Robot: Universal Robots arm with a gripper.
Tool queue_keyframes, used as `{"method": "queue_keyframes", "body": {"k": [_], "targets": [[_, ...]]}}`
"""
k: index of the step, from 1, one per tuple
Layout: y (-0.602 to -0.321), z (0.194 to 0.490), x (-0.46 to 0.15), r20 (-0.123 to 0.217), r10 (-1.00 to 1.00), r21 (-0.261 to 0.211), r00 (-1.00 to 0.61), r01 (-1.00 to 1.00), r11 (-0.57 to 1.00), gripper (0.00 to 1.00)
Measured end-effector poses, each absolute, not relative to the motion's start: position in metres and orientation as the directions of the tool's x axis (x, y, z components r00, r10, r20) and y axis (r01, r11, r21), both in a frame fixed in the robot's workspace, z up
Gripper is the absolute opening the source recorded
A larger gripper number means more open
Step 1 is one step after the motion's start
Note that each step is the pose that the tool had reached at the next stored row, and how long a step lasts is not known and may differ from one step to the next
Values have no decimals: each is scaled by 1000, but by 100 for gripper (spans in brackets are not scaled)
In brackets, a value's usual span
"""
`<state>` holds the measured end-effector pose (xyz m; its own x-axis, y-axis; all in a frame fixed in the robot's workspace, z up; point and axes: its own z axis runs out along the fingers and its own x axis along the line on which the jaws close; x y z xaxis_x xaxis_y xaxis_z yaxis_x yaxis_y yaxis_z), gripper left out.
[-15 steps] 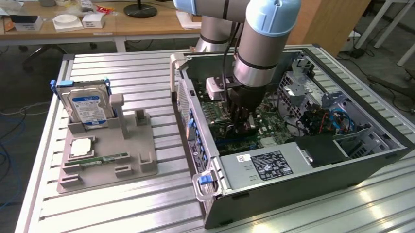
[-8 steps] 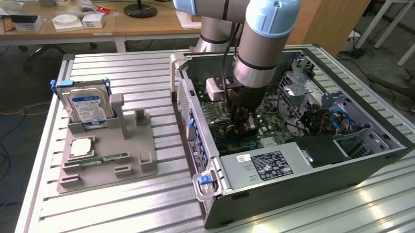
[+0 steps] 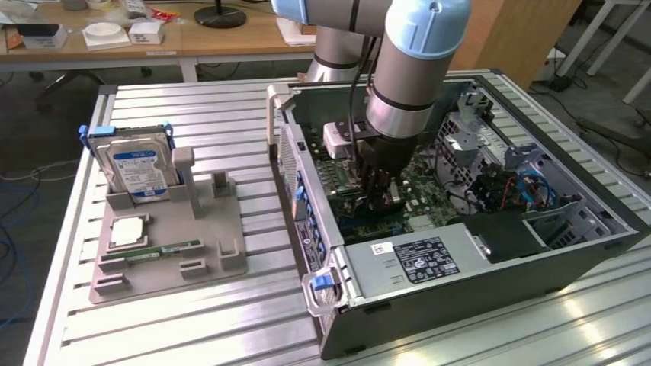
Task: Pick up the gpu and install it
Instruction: 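Insert the gpu into the slot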
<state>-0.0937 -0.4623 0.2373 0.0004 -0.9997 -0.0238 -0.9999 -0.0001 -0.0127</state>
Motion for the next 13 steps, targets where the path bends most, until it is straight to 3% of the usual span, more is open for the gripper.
{"method": "queue_keyframes", "body": {"k": [13], "targets": [[-462, 233, -94, -24, -1000, -13, 0, -1000, 0, 27]]}}
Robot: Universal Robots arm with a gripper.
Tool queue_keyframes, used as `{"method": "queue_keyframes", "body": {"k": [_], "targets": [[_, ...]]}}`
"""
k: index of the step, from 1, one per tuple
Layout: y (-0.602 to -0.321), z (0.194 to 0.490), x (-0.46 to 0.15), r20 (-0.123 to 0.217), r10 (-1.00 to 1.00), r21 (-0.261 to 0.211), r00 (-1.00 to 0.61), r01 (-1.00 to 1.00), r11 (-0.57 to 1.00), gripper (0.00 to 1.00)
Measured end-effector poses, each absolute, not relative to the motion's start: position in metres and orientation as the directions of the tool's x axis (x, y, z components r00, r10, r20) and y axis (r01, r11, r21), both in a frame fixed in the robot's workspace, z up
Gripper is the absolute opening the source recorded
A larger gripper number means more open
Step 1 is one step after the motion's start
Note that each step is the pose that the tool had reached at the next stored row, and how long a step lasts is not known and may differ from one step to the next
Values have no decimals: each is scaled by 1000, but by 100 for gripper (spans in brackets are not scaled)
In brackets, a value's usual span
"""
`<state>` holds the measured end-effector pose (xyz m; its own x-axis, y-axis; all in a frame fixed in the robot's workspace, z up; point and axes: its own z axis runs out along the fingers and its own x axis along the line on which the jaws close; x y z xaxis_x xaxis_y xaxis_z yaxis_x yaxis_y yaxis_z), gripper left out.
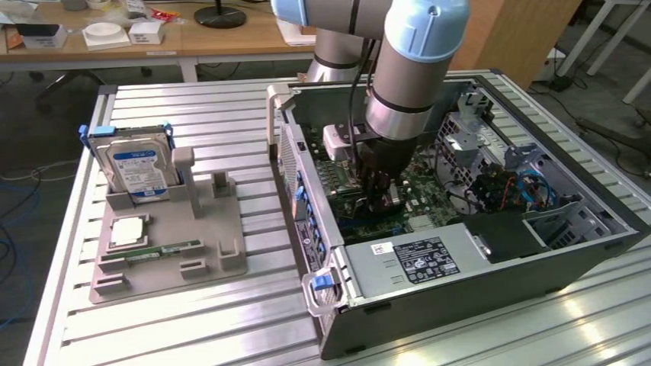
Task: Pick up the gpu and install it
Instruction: 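Insert the gpu into the slot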
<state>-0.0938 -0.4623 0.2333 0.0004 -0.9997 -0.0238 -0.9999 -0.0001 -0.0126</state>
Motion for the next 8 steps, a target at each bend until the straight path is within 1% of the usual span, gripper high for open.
{"method": "queue_keyframes", "body": {"k": [8], "targets": [[-462, 233, -95, -24, -1000, -13, 1, -1000, 0, 27]]}}
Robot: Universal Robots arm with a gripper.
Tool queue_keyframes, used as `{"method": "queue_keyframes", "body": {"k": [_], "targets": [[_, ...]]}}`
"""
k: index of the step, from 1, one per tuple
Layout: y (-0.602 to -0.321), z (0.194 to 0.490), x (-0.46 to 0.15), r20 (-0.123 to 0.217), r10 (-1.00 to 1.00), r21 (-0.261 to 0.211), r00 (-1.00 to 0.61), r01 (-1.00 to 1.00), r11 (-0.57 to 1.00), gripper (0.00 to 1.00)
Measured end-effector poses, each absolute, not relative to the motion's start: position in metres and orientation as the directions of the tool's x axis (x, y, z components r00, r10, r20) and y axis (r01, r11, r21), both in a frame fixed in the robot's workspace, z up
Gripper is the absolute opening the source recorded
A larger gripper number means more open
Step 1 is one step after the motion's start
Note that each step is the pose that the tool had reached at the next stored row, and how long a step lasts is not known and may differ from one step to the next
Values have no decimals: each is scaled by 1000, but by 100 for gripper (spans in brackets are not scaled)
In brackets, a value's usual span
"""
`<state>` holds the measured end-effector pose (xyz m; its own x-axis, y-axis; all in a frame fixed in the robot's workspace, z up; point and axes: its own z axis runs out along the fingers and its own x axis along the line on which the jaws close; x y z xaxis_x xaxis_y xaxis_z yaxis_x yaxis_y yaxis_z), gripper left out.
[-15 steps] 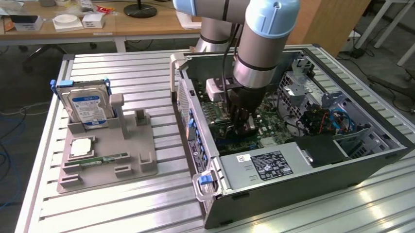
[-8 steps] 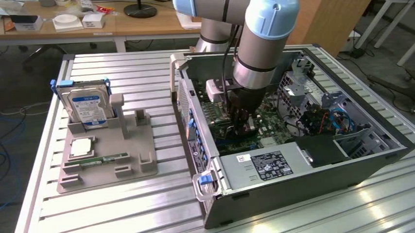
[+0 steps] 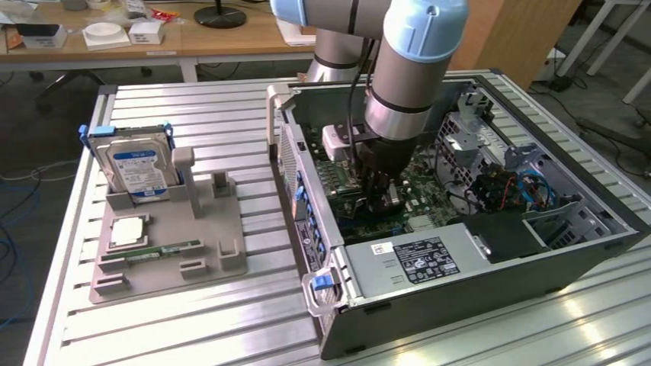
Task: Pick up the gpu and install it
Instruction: 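Insert the gpu into the slot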
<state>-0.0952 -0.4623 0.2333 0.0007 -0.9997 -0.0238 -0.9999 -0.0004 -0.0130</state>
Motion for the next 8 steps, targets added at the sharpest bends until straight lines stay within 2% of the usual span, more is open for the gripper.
{"method": "queue_keyframes", "body": {"k": [8], "targets": [[-462, 233, -96, -24, -1000, -13, 0, -1000, 0, 27]]}}
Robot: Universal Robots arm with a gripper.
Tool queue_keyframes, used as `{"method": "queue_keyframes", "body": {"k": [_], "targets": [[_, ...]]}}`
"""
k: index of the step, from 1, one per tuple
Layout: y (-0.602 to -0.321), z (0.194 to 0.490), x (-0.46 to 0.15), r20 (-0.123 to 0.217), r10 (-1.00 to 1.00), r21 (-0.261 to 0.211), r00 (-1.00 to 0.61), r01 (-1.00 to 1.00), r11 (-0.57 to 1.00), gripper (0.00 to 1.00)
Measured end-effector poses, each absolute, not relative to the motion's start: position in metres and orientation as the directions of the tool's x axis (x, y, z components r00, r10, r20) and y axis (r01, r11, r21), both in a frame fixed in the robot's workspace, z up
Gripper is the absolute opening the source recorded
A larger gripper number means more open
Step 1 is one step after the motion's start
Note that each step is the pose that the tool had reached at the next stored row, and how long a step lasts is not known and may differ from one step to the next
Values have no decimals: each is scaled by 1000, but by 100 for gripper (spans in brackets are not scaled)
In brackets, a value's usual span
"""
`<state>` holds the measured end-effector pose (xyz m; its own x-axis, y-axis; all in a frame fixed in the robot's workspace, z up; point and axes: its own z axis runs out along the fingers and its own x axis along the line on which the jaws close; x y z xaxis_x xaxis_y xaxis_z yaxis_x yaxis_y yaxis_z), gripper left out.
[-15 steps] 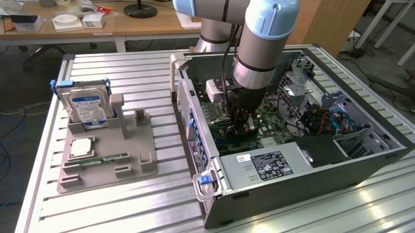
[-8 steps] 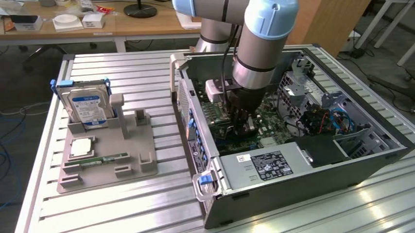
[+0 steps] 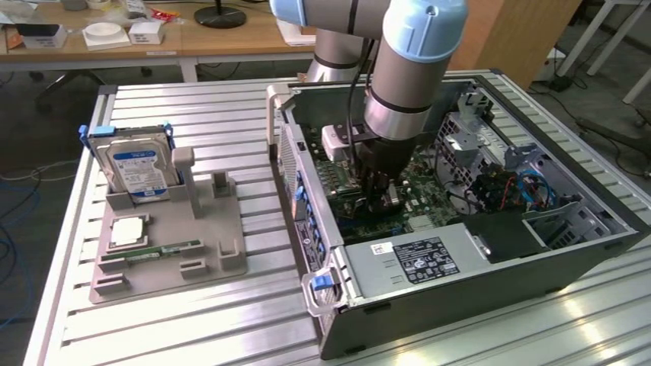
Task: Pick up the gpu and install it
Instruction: 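Insert the gpu into the slot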
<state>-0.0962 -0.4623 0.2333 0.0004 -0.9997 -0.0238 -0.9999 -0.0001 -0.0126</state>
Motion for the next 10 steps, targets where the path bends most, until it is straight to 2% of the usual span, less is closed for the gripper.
{"method": "queue_keyframes", "body": {"k": [10], "targets": [[-462, 232, -96, -24, -1000, -12, 0, -1000, 0, 27]]}}
